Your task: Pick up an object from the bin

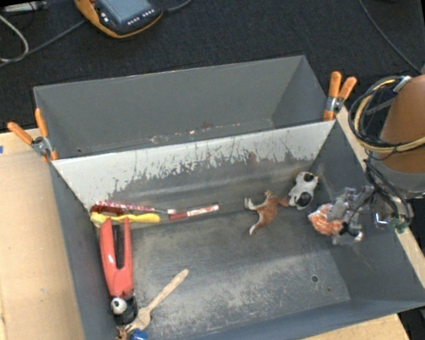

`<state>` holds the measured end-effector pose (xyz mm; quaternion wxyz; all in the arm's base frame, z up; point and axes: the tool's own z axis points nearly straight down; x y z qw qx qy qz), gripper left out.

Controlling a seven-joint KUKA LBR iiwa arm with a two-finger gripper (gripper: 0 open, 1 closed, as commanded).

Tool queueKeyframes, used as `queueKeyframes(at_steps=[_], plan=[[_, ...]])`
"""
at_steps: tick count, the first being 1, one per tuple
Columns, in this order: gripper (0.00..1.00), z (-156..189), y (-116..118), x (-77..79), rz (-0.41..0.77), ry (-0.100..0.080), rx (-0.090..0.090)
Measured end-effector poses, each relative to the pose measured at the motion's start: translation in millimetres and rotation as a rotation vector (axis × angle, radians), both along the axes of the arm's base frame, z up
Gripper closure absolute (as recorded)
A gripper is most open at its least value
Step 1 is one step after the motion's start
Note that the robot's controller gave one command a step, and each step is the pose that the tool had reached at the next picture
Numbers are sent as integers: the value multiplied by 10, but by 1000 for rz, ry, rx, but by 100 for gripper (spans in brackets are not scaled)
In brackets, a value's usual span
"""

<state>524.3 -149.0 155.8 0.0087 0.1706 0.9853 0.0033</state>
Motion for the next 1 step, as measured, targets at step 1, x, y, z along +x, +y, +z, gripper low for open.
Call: queueKeyframes(at_steps=[1], plan=[[100, 94, -1, -1, 1, 1, 1]])
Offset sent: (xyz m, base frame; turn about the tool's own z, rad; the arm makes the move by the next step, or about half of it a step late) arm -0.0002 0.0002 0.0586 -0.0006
